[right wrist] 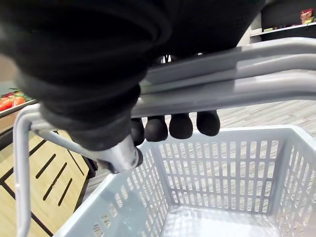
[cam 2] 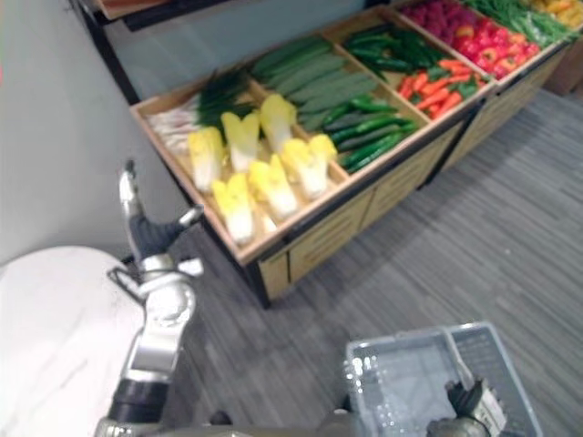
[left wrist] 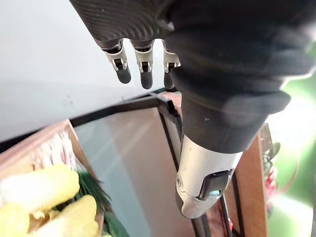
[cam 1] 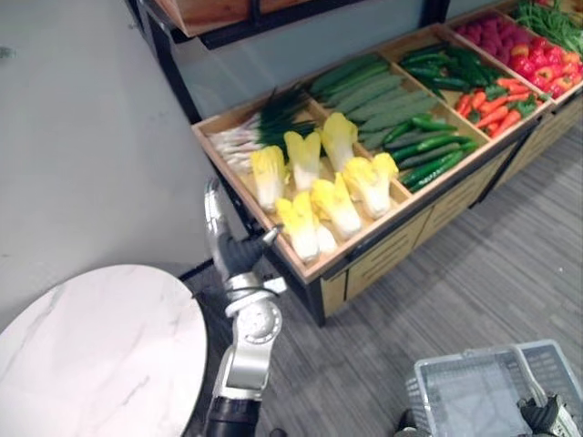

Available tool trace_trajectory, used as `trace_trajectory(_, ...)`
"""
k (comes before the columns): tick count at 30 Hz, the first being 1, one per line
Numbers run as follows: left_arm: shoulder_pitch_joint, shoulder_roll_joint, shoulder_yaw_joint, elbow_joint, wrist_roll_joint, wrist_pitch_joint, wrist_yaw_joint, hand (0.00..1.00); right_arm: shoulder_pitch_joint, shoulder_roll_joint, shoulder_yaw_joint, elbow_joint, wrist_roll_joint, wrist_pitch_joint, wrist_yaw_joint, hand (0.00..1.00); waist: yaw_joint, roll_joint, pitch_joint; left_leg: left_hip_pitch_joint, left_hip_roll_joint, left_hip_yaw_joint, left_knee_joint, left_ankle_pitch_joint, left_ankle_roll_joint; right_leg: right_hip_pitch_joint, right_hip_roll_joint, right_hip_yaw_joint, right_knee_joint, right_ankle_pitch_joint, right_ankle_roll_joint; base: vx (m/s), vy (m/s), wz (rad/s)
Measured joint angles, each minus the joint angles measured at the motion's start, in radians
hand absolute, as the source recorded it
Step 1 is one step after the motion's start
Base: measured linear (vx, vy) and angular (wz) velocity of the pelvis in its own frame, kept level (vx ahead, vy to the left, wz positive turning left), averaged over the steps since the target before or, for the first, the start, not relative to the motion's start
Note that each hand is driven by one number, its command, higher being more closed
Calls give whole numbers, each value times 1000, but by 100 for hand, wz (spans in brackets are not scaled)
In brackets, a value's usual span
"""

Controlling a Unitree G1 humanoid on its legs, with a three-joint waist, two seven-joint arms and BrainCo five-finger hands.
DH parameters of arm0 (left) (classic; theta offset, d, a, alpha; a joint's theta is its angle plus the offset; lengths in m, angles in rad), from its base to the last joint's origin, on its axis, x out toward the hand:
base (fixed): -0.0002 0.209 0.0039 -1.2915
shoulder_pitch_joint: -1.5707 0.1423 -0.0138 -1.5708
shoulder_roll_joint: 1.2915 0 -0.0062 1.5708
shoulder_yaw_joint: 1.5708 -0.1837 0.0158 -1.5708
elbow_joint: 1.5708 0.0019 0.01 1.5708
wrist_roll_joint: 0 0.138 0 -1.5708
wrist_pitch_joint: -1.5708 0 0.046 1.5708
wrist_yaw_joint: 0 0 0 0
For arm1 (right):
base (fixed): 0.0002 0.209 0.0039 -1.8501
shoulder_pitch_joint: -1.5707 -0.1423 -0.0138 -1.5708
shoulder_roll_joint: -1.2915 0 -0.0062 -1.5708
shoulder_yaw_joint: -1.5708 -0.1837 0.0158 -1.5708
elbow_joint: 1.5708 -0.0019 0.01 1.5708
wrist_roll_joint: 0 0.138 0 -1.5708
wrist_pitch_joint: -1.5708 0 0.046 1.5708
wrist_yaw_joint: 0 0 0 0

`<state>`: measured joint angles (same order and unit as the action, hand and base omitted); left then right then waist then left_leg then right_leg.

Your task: Pick vegetable in the basket

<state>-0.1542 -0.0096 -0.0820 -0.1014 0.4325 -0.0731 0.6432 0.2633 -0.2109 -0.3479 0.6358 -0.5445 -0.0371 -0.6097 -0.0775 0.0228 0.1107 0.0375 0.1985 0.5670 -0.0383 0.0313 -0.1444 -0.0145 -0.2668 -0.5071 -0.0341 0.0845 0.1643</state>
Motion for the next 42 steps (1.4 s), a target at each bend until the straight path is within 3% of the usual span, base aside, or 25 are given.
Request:
trace_trajectory(9, -146, -36, 90, 250, -142, 134, 19, 0, -4, 4, 3, -15, -2, -19, 3, 100, -5, -9, 6, 1, 1, 28, 5, 0, 0, -33, 3, 56, 0, -1, -1, 4, -16, -14)
trace_trajectory(16, -245, -33, 247, 414, -156, 225, 145, 0, -5, 27, 14, -24, -5, -19, 10, 100, -35, -42, 25, 4, 3, 54, 5, -1, -1, -56, 8, 89, 0, 0, -3, -18, -16, -13)
trace_trajectory(22, -268, -32, 309, 473, -158, 272, 205, 0, -5, 32, 45, -34, -8, -19, 8, 100, -54, -57, 32, 20, 3, 67, 5, -1, -1, -55, 10, 111, -1, 1, -3, -3, -11, -10)
trace_trajectory(30, -322, -33, 314, 481, -177, 273, 215, 0, -5, 31, 78, -44, -43, -31, 4, 100, -57, -68, 29, 20, 4, 79, 5, -1, -1, -63, 13, 122, -2, 3, -5, -9, -5, -4)
trace_trajectory(36, -324, -33, 238, 471, -97, 270, 201, 0, -5, 32, 92, -43, -43, -38, -6, 100, -56, -76, 29, 20, 3, 78, 5, -1, -1, -60, 13, 122, -11, 14, -14, -35, 0, 1)
trace_trajectory(42, -324, -34, 186, 468, -94, 261, 184, 0, -5, 32, 101, -39, -43, -40, -20, 100, -56, -76, 29, 21, 4, 76, 6, -1, -1, -52, 15, 119, -18, 19, -12, -55, -3, 2)
